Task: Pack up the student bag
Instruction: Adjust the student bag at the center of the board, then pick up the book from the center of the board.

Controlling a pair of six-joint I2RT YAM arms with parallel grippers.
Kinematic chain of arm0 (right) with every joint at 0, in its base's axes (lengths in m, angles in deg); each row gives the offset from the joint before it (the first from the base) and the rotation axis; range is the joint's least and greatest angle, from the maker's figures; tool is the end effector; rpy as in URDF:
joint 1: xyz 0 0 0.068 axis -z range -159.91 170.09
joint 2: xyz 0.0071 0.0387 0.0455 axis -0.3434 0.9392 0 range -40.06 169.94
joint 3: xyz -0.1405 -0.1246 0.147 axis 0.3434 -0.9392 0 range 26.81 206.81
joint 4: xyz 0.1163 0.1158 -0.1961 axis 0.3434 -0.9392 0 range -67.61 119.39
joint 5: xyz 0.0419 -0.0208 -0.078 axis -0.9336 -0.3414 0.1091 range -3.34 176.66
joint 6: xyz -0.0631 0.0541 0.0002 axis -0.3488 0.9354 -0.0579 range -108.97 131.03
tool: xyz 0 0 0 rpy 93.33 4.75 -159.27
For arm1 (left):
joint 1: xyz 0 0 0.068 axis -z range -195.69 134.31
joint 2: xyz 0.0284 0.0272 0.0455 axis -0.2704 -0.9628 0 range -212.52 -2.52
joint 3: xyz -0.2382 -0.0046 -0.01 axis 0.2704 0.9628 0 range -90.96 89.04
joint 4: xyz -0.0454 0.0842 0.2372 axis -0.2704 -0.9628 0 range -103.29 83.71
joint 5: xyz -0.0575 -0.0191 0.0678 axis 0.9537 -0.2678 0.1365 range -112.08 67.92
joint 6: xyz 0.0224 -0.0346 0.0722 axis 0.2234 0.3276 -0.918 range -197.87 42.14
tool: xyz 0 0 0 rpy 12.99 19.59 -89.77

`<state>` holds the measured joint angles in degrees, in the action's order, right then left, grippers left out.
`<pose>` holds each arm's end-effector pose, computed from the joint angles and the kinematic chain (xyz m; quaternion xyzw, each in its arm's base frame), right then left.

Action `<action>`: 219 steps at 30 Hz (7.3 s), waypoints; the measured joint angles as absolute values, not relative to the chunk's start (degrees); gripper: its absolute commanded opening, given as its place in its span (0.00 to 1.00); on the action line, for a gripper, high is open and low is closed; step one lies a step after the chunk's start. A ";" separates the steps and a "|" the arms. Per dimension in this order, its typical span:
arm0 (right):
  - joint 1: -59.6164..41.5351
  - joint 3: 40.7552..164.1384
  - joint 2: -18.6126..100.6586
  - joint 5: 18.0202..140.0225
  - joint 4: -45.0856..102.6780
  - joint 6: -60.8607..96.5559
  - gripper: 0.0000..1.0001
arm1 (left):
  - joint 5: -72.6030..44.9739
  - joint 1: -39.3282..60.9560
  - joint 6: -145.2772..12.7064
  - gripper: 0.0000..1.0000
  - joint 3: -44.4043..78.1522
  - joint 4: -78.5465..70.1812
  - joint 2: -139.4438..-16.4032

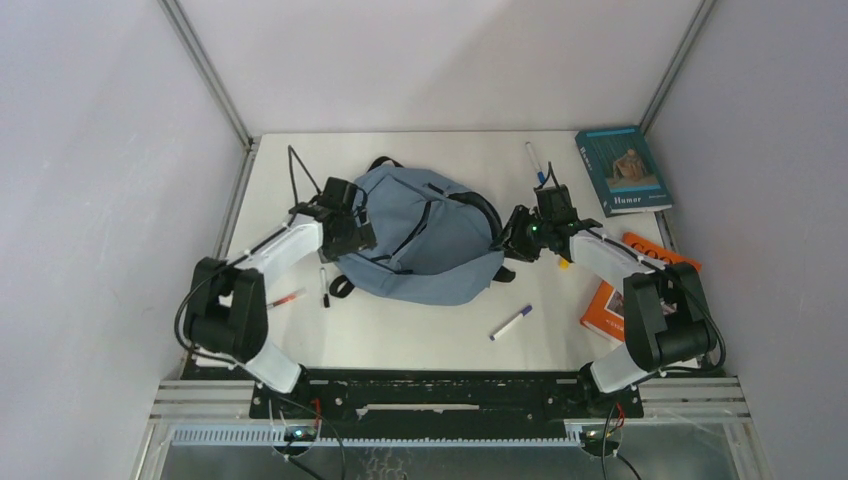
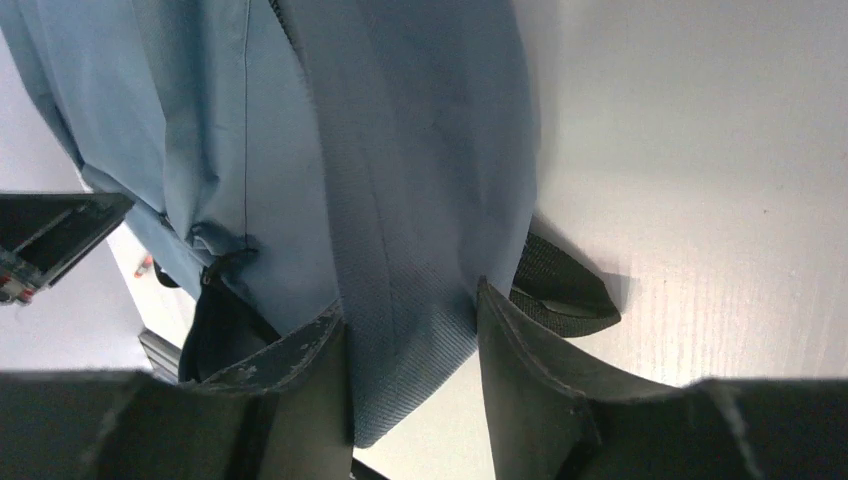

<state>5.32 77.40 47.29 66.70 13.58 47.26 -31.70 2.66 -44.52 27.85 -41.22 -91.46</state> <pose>0.3062 0.1064 0.1338 0.1190 0.9268 0.2842 0.2145 0.3094 -0.0899 0.1542 -0.1460 0.9574 -0.0292 0.2473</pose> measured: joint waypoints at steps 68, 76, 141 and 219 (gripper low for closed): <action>9.91 73.31 48.12 59.61 23.02 52.29 0.00 | -19.59 29.61 -53.99 0.15 -22.22 -42.49 -131.64; 9.72 73.31 48.50 59.53 23.85 52.62 0.00 | -20.99 28.02 -55.73 0.00 -31.22 -50.43 -133.76; 34.37 77.51 23.47 117.36 -15.05 51.46 0.70 | -12.45 35.08 -62.90 0.63 -7.79 -39.04 -106.09; 48.18 61.03 35.60 68.69 10.12 41.18 0.91 | 2.68 33.70 -45.66 0.61 -25.41 -37.97 -139.53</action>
